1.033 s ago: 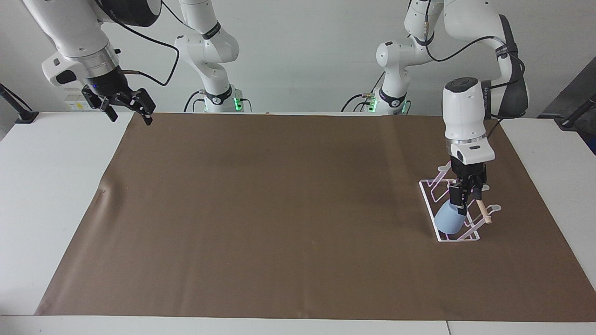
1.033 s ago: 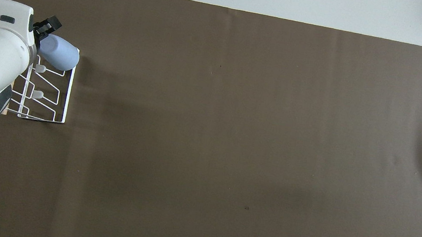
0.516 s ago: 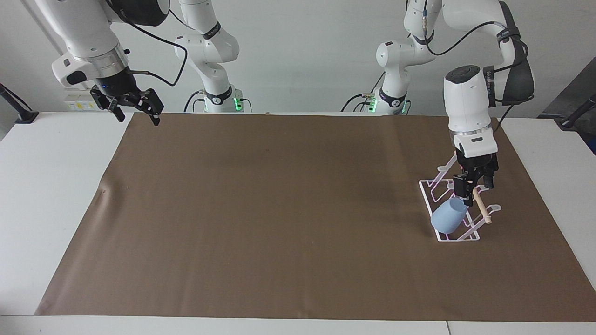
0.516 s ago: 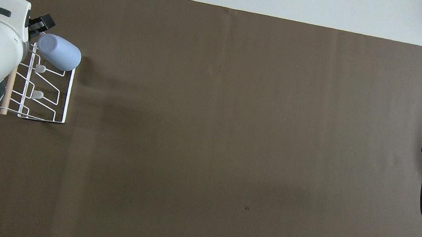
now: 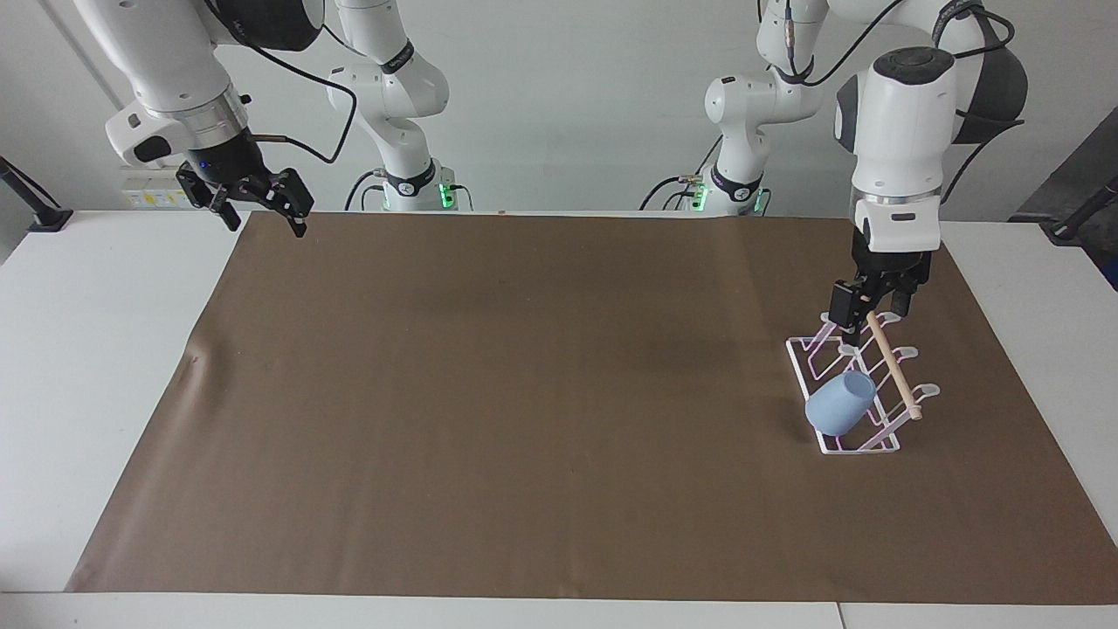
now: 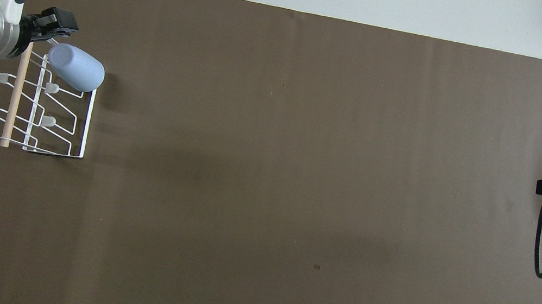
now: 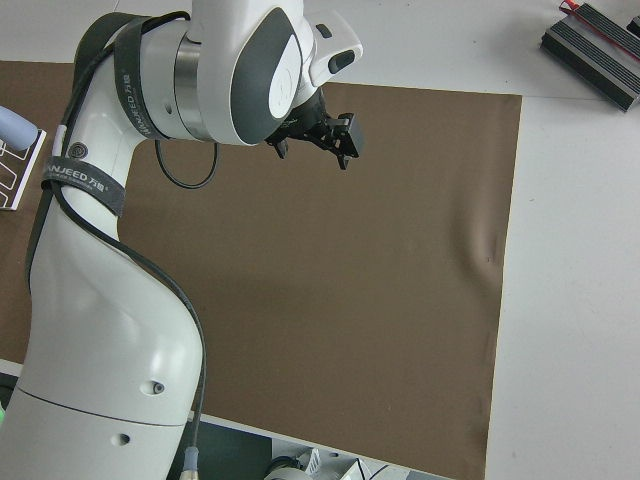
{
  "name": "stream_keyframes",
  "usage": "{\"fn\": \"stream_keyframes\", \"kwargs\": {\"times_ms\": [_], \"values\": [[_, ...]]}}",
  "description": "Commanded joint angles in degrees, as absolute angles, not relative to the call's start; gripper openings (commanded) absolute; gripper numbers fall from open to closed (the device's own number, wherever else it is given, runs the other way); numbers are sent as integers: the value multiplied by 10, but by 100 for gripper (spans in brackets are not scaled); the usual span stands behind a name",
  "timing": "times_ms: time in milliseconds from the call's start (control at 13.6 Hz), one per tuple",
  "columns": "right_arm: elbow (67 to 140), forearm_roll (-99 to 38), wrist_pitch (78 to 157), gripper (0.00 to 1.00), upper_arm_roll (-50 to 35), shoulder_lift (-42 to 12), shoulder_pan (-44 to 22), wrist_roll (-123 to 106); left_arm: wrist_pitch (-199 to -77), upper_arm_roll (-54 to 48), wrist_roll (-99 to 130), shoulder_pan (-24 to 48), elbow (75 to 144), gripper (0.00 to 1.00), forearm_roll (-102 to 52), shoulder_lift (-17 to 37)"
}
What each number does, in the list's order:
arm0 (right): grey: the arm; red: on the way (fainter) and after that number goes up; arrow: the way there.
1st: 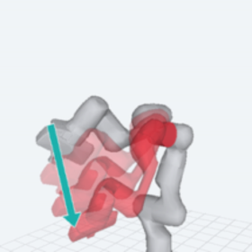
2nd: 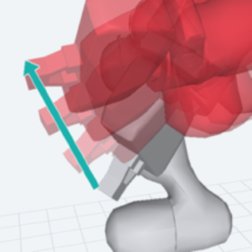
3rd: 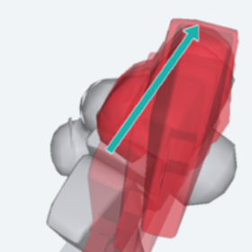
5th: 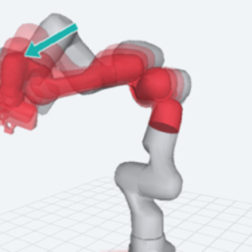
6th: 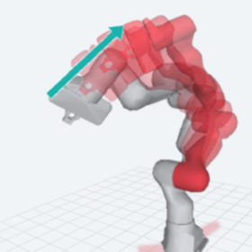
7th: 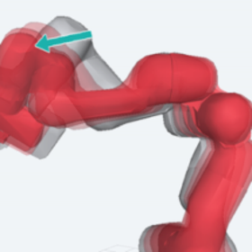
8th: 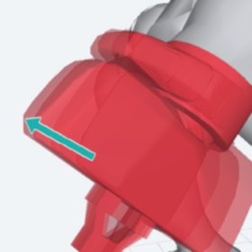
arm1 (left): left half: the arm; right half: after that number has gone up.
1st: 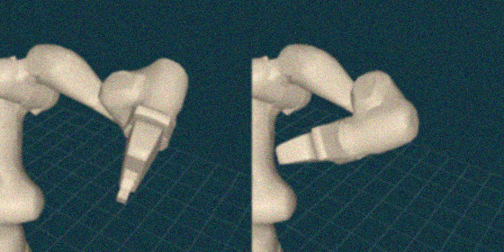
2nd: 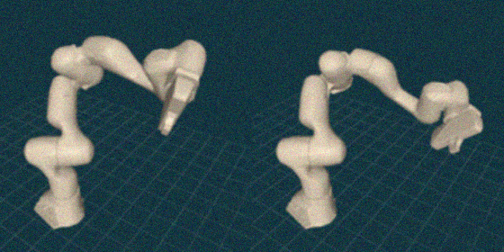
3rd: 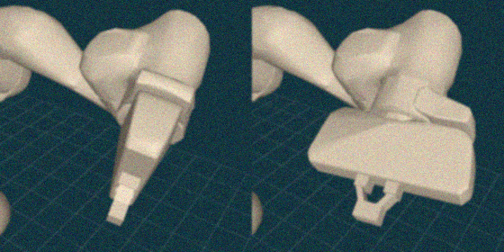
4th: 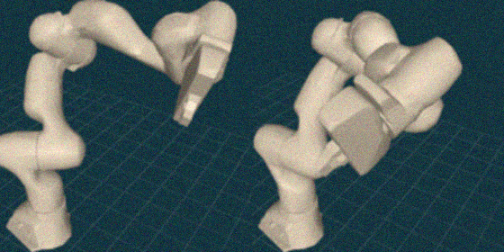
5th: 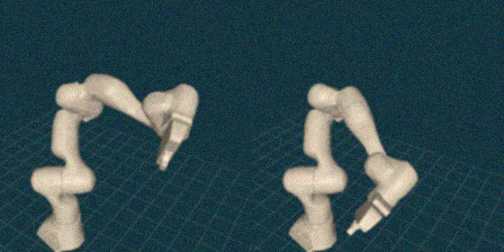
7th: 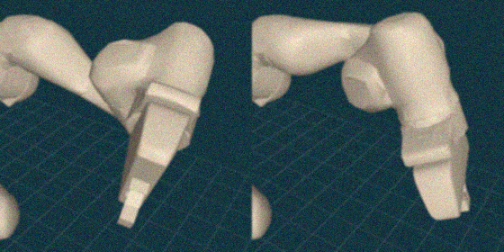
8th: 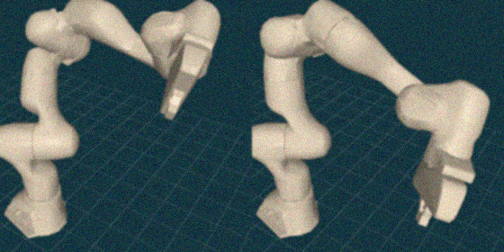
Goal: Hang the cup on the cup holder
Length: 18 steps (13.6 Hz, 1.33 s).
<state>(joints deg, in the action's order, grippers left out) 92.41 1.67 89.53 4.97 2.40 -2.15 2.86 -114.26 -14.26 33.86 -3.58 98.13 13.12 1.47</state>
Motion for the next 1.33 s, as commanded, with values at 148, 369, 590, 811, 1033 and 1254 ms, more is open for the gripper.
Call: {"fn": "stream_keyframes", "kwargs": {"times_ms": [148, 369, 590, 811, 1033, 1254], "values": [[935, 35, 919, 100, 45, 29, -33, 40, -969, -132, 123, -42, 891, 100, 52, 19], [934, 30, 911, 100, 46, 28, -32, 34, -877, -131, 41, -73, 867, 100, 3, 17], [917, 26, 865, 100, 47, 25, -25, 26, -842, -131, 3, -74, 862, 100, 2, 16], [918, 26, 878, 100, 50, 25, -22, 7, -825, -134, -5, -73, 853, 100, -10, 15], [918, 26, 878, 100, 51, 25, -23, 8, -816, -134, -10, -63, 857, 100, -14, 6], [918, 26, 878, 100, 51, 25, -25, 11, -823, -101, -11, -26, 858, 100, -11, -4]]}}
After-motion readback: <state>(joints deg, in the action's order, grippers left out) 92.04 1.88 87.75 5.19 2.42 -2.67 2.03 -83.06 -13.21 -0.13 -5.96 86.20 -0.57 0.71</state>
